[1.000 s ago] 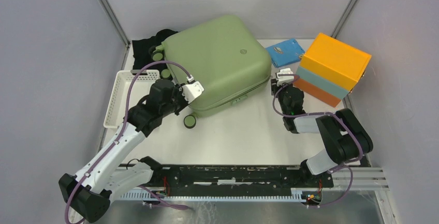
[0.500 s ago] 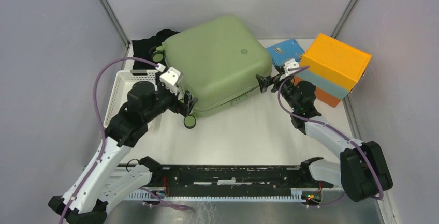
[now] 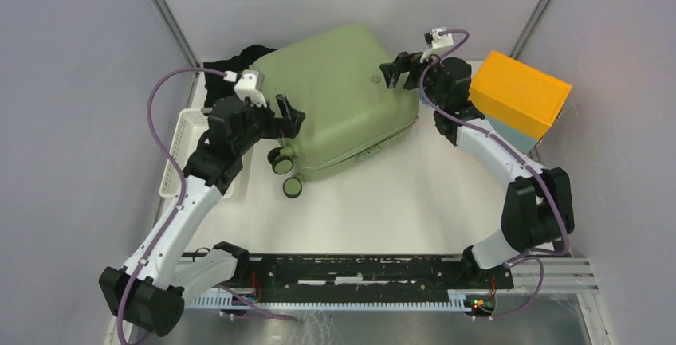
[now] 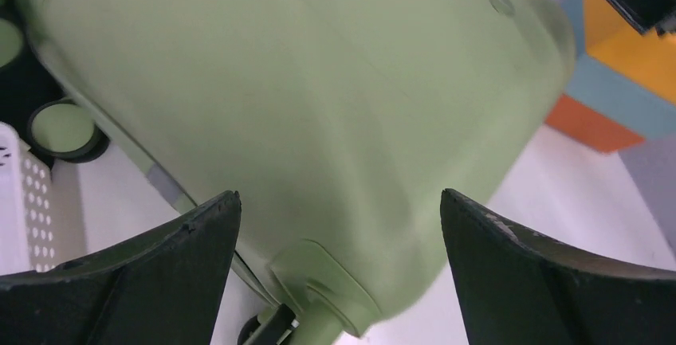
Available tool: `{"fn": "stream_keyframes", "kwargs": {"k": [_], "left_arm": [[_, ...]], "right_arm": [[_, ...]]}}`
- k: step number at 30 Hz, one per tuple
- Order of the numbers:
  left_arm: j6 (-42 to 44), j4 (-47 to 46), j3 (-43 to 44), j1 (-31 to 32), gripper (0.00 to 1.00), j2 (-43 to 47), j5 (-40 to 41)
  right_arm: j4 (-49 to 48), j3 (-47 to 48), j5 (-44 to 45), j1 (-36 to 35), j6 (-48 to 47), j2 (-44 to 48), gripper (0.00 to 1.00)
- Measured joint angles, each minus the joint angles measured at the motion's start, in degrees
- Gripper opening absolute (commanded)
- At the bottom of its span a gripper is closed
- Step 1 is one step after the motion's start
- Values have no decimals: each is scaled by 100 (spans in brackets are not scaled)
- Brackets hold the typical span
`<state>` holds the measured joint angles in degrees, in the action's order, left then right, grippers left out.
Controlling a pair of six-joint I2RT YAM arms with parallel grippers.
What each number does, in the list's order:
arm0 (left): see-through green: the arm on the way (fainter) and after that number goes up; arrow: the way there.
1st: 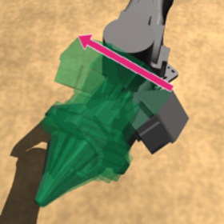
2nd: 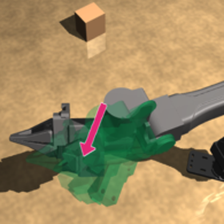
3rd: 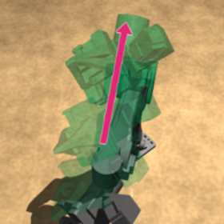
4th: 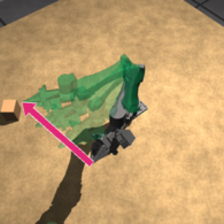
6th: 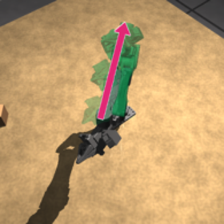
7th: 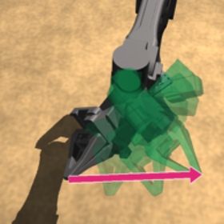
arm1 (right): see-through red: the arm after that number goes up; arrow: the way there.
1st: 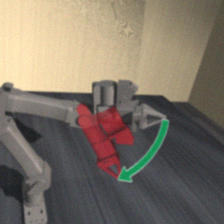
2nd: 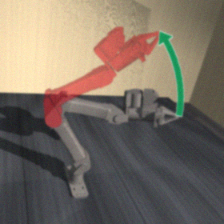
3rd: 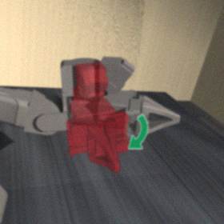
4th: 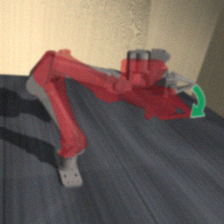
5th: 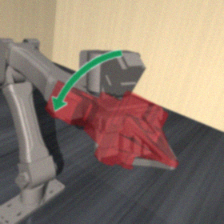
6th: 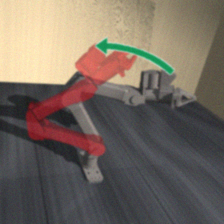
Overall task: Open, take out, and arrange the luggage
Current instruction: Adjust the luggage at the center of the board.
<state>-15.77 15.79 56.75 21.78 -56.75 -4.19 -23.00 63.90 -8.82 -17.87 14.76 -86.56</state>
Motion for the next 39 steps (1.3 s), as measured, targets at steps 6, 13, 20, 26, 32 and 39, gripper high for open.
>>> {"fn": "stream_keyframes", "kwargs": {"k": [6,13,20,26,32,39], "left_arm": [[-881,-138,278,-1084,100,-601,-162],[-1543,116,966,-1506,100,-1569,138],[-1912,236,1145,-1670,100,-2251,376],[-2006,90,1202,-1766,96,-2509,131],[-1930,-173,1193,-1790,89,-2632,-511],[-1655,-310,1132,-1875,84,-2638,-979]], "right_arm": [[785,946,70,291,413,-717,98],[1019,1093,-431,662,1032,-1307,98],[955,1104,-988,708,1335,-1379,98],[608,870,-1325,739,1528,-1379,95],[-146,365,-1443,789,1740,-1279,93],[-599,-667,-1427,743,1869,-514,92]]}}
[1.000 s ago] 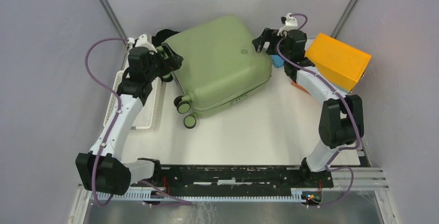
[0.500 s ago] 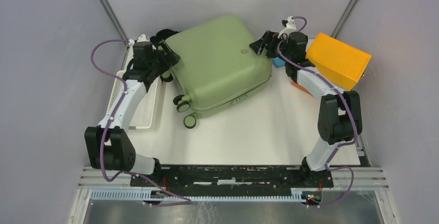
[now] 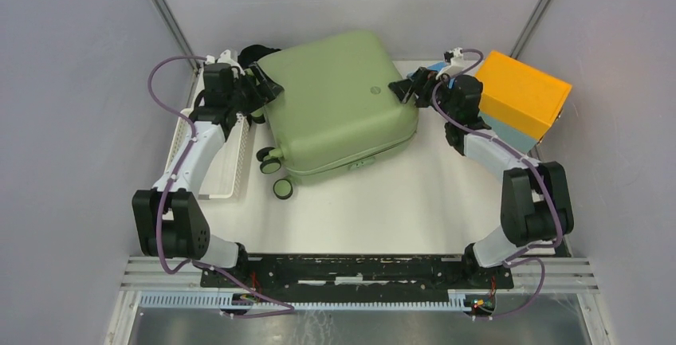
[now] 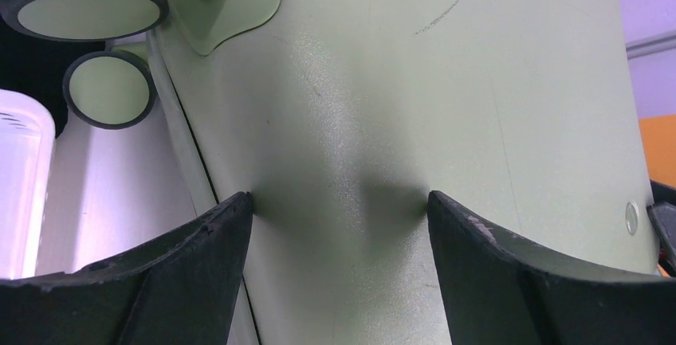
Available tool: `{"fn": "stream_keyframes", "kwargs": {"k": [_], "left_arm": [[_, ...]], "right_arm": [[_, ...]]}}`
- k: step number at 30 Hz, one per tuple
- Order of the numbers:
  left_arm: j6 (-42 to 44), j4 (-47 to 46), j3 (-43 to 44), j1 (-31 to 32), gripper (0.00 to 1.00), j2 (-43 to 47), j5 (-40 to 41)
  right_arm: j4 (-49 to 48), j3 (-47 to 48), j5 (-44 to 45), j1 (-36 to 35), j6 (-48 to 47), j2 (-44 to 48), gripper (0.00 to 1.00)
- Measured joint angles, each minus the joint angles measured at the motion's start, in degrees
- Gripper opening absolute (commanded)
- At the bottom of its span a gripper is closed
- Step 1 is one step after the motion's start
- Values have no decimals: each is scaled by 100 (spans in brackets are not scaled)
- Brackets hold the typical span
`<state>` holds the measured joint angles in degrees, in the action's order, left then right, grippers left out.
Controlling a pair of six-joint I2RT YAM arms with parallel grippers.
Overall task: Open, take out, and arrange the luggage
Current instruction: Adjust the luggage at the center of the board.
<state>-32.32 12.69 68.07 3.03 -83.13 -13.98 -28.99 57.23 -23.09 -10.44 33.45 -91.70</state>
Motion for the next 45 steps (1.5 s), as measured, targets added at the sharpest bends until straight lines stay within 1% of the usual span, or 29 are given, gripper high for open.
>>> {"fn": "stream_keyframes", "kwargs": {"k": [5,10,14,19,23,28,32,34,40,42,45], "left_arm": [[229,-35,-7,-48,84,0,-175],[490,-83,-11,-83,84,0,-343],[603,-175,-9,-118,82,-68,-487],[610,-197,234,-142,76,-348,-748],[605,-205,649,-142,70,-767,-966],[601,-245,1211,-142,67,-1329,-1178],[595,-313,1681,-131,65,-1790,-1305],[581,-343,1843,-114,65,-1930,-1316],[562,-234,1974,7,66,-1897,-1012],[566,-87,1971,70,61,-1681,-914],[608,114,1956,144,50,-1084,-767]], "right_arm": [[-103,-778,236,-168,42,734,92],[-87,-1832,758,-603,76,1932,93],[63,-2490,1069,-981,79,2861,93],[527,-2739,1211,-1196,-125,3567,97],[1095,-2747,1287,-1316,-682,4148,98],[1460,-2763,1366,-1338,-1523,5060,98],[1589,-2763,1209,-1338,-2083,5486,98],[1620,-2793,966,-1338,-2332,5593,98],[1641,-3241,254,-1338,-2903,5851,98],[1655,-3392,142,-1338,-3040,5949,98],[1722,-3464,52,-1338,-3237,6046,98]]}}
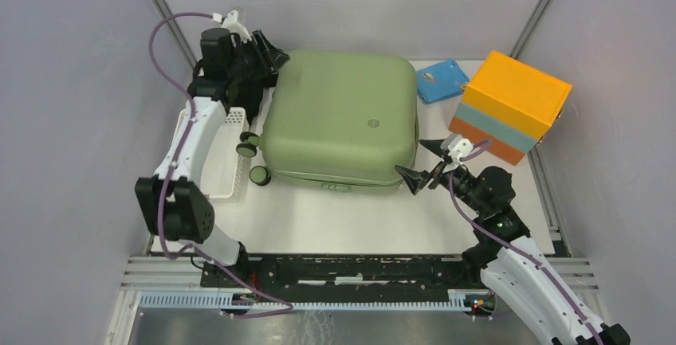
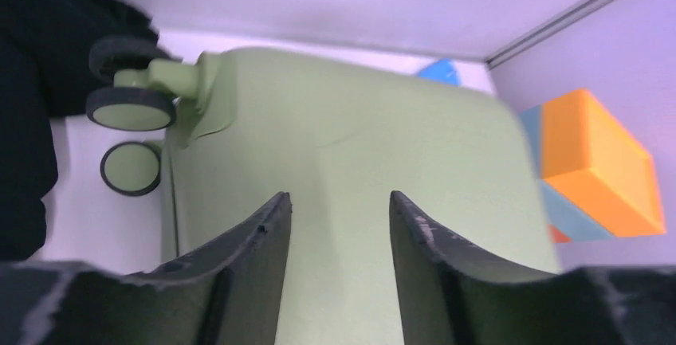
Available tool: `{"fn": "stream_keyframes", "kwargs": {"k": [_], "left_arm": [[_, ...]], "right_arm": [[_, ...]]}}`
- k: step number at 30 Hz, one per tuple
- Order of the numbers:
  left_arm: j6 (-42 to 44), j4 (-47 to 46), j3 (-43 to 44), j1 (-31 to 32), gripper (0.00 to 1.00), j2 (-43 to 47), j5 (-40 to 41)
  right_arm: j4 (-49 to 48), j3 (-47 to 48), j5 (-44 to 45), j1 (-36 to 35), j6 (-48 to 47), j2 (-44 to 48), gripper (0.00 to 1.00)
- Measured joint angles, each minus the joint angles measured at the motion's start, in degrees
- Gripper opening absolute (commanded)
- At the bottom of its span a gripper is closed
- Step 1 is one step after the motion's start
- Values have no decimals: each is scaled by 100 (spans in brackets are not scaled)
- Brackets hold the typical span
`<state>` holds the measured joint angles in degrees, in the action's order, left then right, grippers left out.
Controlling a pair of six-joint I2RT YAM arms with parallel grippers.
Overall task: Open, take out, and arrange the luggage
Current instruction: Adjust the luggage at the center of the board.
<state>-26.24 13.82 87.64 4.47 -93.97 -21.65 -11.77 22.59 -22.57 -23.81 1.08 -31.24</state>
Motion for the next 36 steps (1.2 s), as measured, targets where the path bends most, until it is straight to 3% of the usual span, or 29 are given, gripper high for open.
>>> {"fn": "stream_keyframes", "kwargs": {"k": [8,12,23,36], "left_arm": [[0,-181,-1084,11,20,2850,-516],[9,125,-1899,26,14,3738,-1145],[184,2037,-3604,28,2,5058,-1290],[153,2476,-4336,28,2,4741,-485]], "right_arm": [[341,0,-83,0,-367,188,98],[623,0,24,0,-507,348,98],[962,-11,579,0,-546,704,98],[1067,-203,883,0,-496,682,98]]}}
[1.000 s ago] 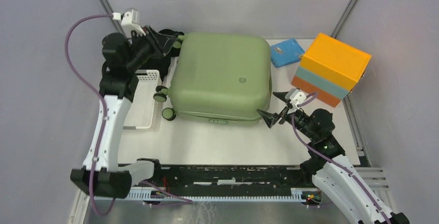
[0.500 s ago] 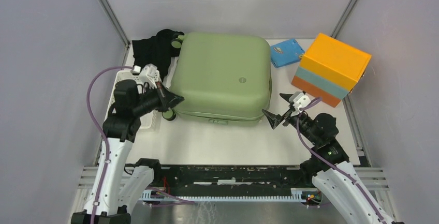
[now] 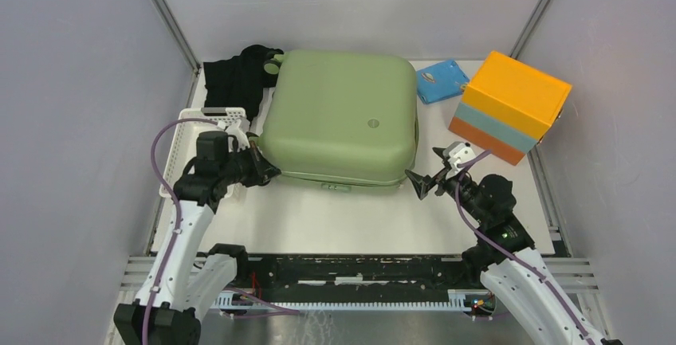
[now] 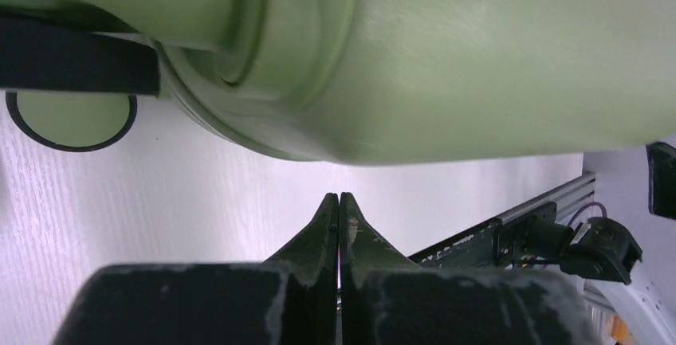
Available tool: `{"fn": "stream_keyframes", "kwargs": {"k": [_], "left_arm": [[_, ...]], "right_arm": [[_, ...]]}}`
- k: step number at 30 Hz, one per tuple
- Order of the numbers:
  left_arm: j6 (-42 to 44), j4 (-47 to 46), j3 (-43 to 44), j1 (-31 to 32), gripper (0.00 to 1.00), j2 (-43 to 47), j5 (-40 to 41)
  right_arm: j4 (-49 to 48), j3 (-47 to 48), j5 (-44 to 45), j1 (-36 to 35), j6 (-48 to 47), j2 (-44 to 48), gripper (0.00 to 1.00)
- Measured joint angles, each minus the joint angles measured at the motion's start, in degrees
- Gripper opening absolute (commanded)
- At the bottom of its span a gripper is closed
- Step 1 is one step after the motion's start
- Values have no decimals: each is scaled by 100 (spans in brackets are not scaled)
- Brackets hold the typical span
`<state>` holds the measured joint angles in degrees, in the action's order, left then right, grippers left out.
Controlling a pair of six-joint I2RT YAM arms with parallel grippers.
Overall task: Open, take out, and arrange the luggage
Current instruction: Adjust the luggage at the center of the board.
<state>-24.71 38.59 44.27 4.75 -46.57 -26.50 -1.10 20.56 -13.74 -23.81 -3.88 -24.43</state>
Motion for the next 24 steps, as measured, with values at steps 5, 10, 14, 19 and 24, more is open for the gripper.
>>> {"fn": "stream_keyframes", "kwargs": {"k": [5,10,14,19,24], "left_arm": [[-164,-313,-33,0,2,-522,323],[-236,-319,17,0,2,-1010,509],[-247,-306,214,0,2,-1416,516],[-247,-398,557,-4,2,-1928,610],[-247,-616,960,-17,2,-2511,721]], "right_arm": [[2,-26,55,0,24,31,98],[7,-70,105,0,109,81,98],[-9,-164,142,0,214,125,98],[-44,-321,184,0,446,140,98],[-146,-562,181,0,693,214,98]]}}
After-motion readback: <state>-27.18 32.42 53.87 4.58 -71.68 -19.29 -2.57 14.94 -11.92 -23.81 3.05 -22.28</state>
